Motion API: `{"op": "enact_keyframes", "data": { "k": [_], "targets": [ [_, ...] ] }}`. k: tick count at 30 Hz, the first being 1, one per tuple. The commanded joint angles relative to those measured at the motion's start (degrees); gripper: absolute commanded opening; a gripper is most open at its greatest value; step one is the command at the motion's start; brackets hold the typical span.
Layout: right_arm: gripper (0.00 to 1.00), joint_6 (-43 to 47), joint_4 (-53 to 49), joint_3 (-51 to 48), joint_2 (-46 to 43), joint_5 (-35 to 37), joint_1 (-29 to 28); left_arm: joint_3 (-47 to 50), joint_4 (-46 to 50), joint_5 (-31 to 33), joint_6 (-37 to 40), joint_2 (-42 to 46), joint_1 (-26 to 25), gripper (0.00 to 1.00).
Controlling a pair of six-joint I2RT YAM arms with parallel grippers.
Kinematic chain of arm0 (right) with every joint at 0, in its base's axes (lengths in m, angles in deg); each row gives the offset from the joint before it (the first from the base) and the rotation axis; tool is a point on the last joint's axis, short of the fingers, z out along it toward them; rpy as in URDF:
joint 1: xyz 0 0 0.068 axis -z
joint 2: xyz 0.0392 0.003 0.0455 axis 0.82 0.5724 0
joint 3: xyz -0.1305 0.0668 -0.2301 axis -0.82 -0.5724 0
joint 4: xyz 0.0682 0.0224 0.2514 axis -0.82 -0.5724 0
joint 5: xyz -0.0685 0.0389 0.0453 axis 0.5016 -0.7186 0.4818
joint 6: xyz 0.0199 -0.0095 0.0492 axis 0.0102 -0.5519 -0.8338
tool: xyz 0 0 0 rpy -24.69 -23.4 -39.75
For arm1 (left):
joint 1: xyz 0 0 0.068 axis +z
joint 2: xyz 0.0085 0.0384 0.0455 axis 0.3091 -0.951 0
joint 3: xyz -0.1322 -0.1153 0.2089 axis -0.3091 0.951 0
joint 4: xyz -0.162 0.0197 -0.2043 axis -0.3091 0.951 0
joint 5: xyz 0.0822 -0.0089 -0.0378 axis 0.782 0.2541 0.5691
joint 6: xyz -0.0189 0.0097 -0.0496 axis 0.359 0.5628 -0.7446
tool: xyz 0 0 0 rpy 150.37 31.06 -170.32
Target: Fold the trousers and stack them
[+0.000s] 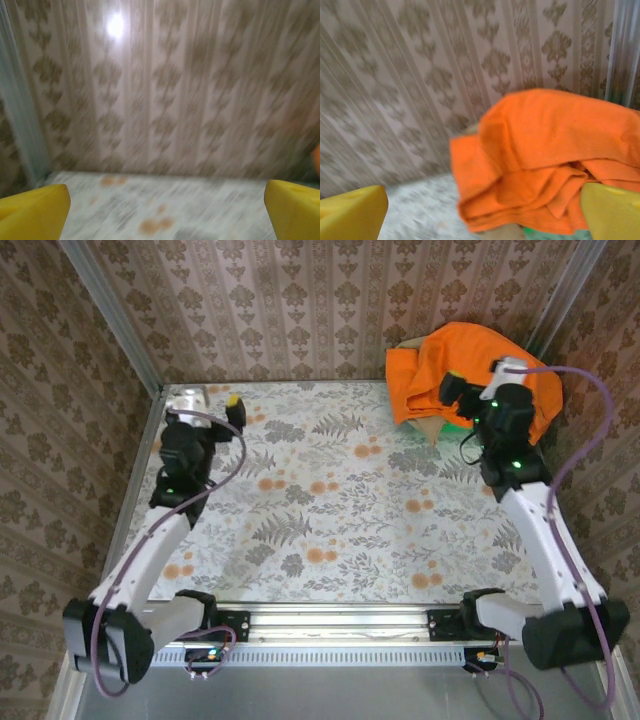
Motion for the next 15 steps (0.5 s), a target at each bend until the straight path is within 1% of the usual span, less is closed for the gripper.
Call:
{"op": "enact_keyframes", "data": {
  "k": [1, 2, 3, 4, 5, 6, 8, 11, 13, 15],
  "targets": [
    [0.94, -13.23, -12.39, -3.16, -1.02, -9.09, 4.21, 6.24, -4.32, -8.71, -23.93, 0.41, 1.79, 1.00],
    [0.90, -13.20, -15.17, -1.74, -0.34, -8.62, 4.41, 7.75, -12.63, -13.97, -27.32, -1.78, 3.82, 1.00],
    [0.89, -12.13, -17.57, -0.18, 0.65, -7.99, 4.41, 6.74, -15.88, -18.84, -28.59, -4.76, 5.28, 1.00],
    [0.90, -11.02, -19.89, 1.56, 2.34, -7.31, 4.46, 3.52, -14.36, -22.53, -27.85, -7.98, 5.53, 1.00],
    [0.90, -10.17, -21.83, 3.30, 4.50, -6.68, 4.49, -0.44, -9.21, -23.91, -25.71, -11.01, 4.46, 0.99],
    [0.90, -9.36, -23.38, 5.08, 6.71, -7.59, 4.49, -3.50, -5.30, -24.27, -22.86, -13.26, 2.83, 0.96],
    [0.89, -6.94, -25.32, 9.46, 12.96, -10.21, 3.63, -7.86, 1.04, -24.59, -19.29, -17.43, -0.81, 0.95],
    [0.87, -4.09, -29.18, 16.13, 23.84, -7.69, 1.46, -8.66, 3.10, -27.11, -19.57, -19.92, -3.01, 0.90],
    [0.87, -2.12, -30.45, 21.01, 30.59, -7.14, 0.45, -7.39, 3.80, -28.17, -20.30, -19.75, -3.12, 0.88],
    [0.83, -0.07, -32.20, 26.63, 36.69, -6.22, -0.79, -6.03, 6.53, -28.19, -20.02, -18.74, -3.12, 0.87]
  ]
}}
